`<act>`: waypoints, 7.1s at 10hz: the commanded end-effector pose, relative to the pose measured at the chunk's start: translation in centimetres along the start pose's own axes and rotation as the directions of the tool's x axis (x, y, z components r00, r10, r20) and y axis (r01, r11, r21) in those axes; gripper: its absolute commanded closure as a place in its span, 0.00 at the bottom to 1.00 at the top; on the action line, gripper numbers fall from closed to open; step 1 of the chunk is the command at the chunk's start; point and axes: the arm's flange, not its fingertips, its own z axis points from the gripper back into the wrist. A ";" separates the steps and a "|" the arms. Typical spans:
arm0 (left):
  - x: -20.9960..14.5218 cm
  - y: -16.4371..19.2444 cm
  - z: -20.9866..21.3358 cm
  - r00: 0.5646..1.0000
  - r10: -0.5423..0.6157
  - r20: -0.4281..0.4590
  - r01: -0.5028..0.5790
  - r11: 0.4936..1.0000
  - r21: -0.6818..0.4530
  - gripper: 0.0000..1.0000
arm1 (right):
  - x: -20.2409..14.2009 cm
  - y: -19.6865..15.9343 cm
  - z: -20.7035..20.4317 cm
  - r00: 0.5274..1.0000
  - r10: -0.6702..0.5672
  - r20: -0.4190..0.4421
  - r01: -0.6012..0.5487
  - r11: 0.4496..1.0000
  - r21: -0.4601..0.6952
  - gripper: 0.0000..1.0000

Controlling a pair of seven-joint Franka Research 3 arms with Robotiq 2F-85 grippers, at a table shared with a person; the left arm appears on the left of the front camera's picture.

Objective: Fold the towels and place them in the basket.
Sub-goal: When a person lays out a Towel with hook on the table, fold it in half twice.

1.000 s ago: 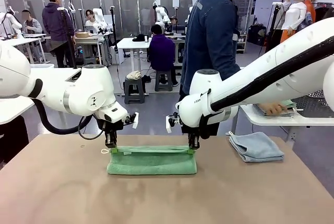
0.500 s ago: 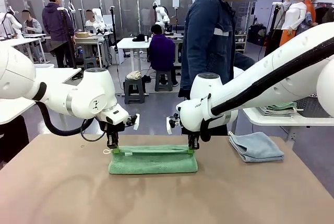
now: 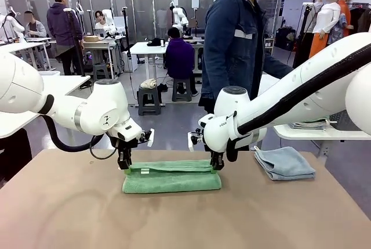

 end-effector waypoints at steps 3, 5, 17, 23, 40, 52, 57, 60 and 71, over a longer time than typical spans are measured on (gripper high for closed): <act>-1.6 -1.2 5.5 0.996 0.004 0.091 -0.009 0.999 0.046 0.18 | 0.6 0.6 5.1 0.999 0.013 0.052 -0.011 0.999 -0.046 0.22; -2.5 -2.6 9.7 0.990 0.046 0.135 -0.049 0.999 0.015 0.00 | 1.1 1.8 9.4 0.996 -0.032 0.082 0.030 0.999 0.018 0.03; -6.8 -6.4 12.8 0.922 -0.079 0.378 0.085 0.996 0.001 0.00 | -4.3 8.9 19.2 0.315 -0.949 -0.001 0.948 0.315 0.042 0.00; -13.0 -4.3 12.1 0.789 -0.014 0.614 0.063 0.996 -0.058 0.00 | -7.4 10.0 13.8 0.057 -0.994 -0.093 0.920 0.016 0.392 0.00; -22.3 -3.8 11.0 0.664 0.085 0.743 -0.001 0.994 -0.112 0.00 | -3.7 8.6 8.2 -0.012 -0.993 -0.120 0.949 -0.049 0.312 0.00; -22.3 -3.8 11.0 0.664 0.085 0.743 -0.001 0.994 -0.112 0.00 | 1.8 4.1 0.6 -0.043 -0.998 0.038 0.999 -0.043 0.000 0.00; -22.3 -3.8 11.0 0.664 0.085 0.743 -0.001 0.994 -0.112 0.00 | 1.9 3.4 -0.4 -0.047 -0.998 0.052 0.998 -0.048 -0.028 0.18; -22.3 -3.8 11.0 0.664 0.085 0.743 -0.001 0.994 -0.112 0.00 | 1.9 3.0 -0.7 -0.059 -0.997 0.049 0.998 -0.061 -0.031 0.20; -22.3 -3.8 11.0 0.664 0.085 0.743 -0.001 0.994 -0.112 0.00 | 1.7 2.7 -1.8 -0.065 -0.998 -0.002 0.997 -0.065 -0.042 0.77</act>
